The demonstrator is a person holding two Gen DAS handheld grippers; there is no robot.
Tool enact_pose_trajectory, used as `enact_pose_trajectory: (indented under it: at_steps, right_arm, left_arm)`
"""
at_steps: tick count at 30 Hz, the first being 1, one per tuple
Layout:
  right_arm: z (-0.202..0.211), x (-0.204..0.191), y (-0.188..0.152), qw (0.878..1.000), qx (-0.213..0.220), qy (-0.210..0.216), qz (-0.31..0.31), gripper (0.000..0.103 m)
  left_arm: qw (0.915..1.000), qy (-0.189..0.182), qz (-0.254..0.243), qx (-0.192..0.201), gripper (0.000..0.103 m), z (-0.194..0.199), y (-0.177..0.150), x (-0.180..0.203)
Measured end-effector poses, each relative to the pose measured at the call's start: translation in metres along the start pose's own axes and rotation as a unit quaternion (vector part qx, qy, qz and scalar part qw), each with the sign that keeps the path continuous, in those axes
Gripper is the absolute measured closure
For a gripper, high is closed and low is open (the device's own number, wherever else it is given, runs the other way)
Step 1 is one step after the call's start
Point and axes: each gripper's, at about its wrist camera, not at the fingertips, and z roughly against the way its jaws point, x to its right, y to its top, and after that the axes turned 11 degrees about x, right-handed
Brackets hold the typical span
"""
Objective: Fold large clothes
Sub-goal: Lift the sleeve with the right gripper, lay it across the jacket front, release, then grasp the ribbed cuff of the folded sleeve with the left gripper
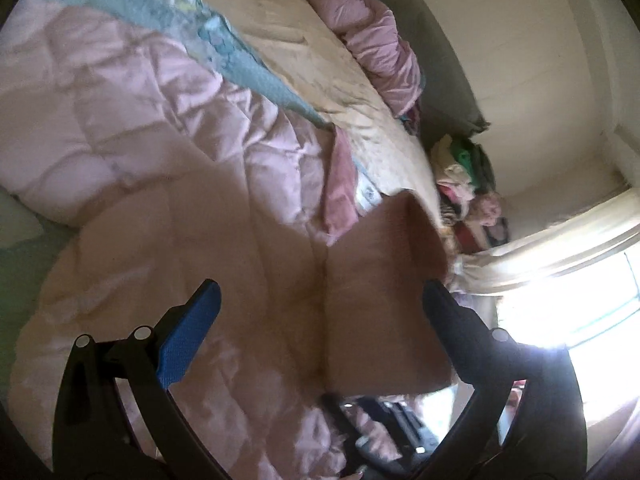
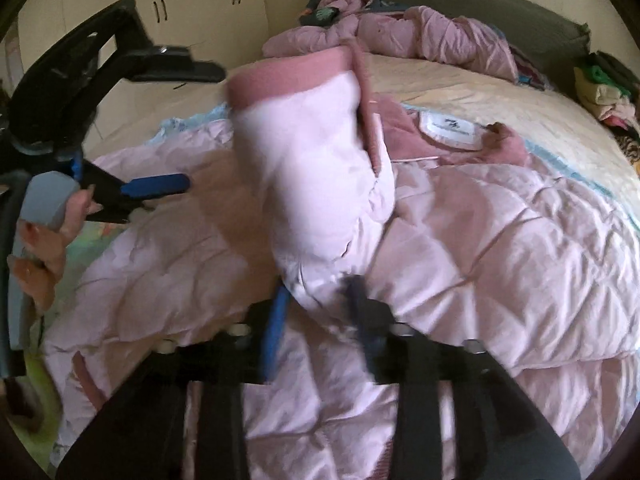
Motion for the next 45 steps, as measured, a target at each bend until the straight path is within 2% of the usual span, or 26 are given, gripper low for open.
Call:
enact_pose_trajectory:
  at_steps: [1,4,6,8,10,15,16,18,19,21,24,25,28,32,33,34,37,41,45]
  right_arm:
    - [0.000,-0.002,0.000,1.000,-0.002,0.010,0.000,0.050]
    - [0.003,-0.014,0.000,0.999,0.001,0.021,0.025,0.047]
    - [0.007,-0.015,0.000,0.999,0.000,0.034,0.013,0.040]
    - [0.013,-0.008,0.001,0.998,-0.001,0.053,-0.019,0.040]
    - [0.022,0.000,0.002,0.997,0.001,0.058,-0.045,0.040]
    - [0.047,0.019,0.001,0.997,0.010,0.040,-0.067,0.040]
    - [0.054,0.025,0.000,0.997,0.012,0.033,-0.070,0.040]
    - [0.064,0.035,-0.003,0.997,0.013,0.022,-0.076,0.040]
    - [0.071,0.041,-0.005,0.997,0.015,0.010,-0.079,0.040]
    - [0.079,0.054,-0.009,0.996,0.015,-0.004,-0.088,0.040]
    - [0.092,0.076,-0.019,0.994,0.014,-0.032,-0.108,0.040]
    - [0.097,0.085,-0.022,0.992,0.014,-0.042,-0.117,0.040]
    - [0.110,0.109,-0.028,0.987,0.023,-0.078,-0.142,0.040]
    - [0.121,0.139,-0.020,0.977,0.046,-0.125,-0.163,0.040]
    - [0.120,0.146,-0.017,0.975,0.049,-0.138,-0.168,0.040]
    - [0.118,0.154,-0.013,0.972,0.054,-0.148,-0.177,0.040]
    - [0.108,0.169,-0.003,0.966,0.054,-0.184,-0.175,0.040]
    - [0.083,0.179,0.014,0.967,0.041,-0.196,-0.156,0.040]
    - [0.058,0.183,0.033,0.971,0.032,-0.187,-0.147,0.040]
  left_arm:
    - [0.9999,-0.007,0.007,-0.003,0.008,-0.002,0.000,-0.002]
    - [1.0000,0.004,0.004,-0.006,0.008,-0.004,0.000,-0.007]
    - [0.9999,0.008,0.007,-0.011,0.008,-0.008,-0.001,-0.012]
    - [0.9997,0.015,0.002,-0.019,0.008,-0.012,-0.005,-0.014]
    - [0.9989,0.038,-0.016,-0.019,0.009,-0.015,-0.008,-0.015]
    - [0.9937,0.061,-0.088,-0.033,0.011,-0.029,-0.022,-0.003]
    - [0.9914,0.070,-0.104,-0.035,0.017,-0.031,-0.026,-0.001]
    - [0.9852,0.101,-0.133,-0.037,0.048,-0.038,-0.033,0.000]
    - [0.9842,0.104,-0.138,-0.036,0.049,-0.040,-0.034,0.001]
    - [0.9808,0.102,-0.164,-0.028,0.073,-0.041,-0.037,0.007]
    - [0.9780,0.088,-0.189,0.000,0.090,-0.031,-0.033,0.023]
    - [0.9770,0.077,-0.199,0.014,0.091,-0.025,-0.030,0.031]
    - [0.9661,0.056,-0.243,0.066,0.092,-0.003,-0.014,0.061]
    - [0.9467,0.046,-0.293,0.125,0.092,0.020,0.003,0.082]
    - [0.9424,0.057,-0.304,0.127,0.092,0.017,0.005,0.080]
    - [0.9415,0.069,-0.307,0.121,0.092,0.011,0.006,0.072]
    - [0.9488,0.100,-0.288,0.083,0.092,-0.014,0.007,0.042]
    - [0.9497,0.129,-0.280,0.058,0.092,-0.028,0.004,0.019]
    - [0.9481,0.146,-0.278,0.047,0.091,-0.032,0.001,0.011]
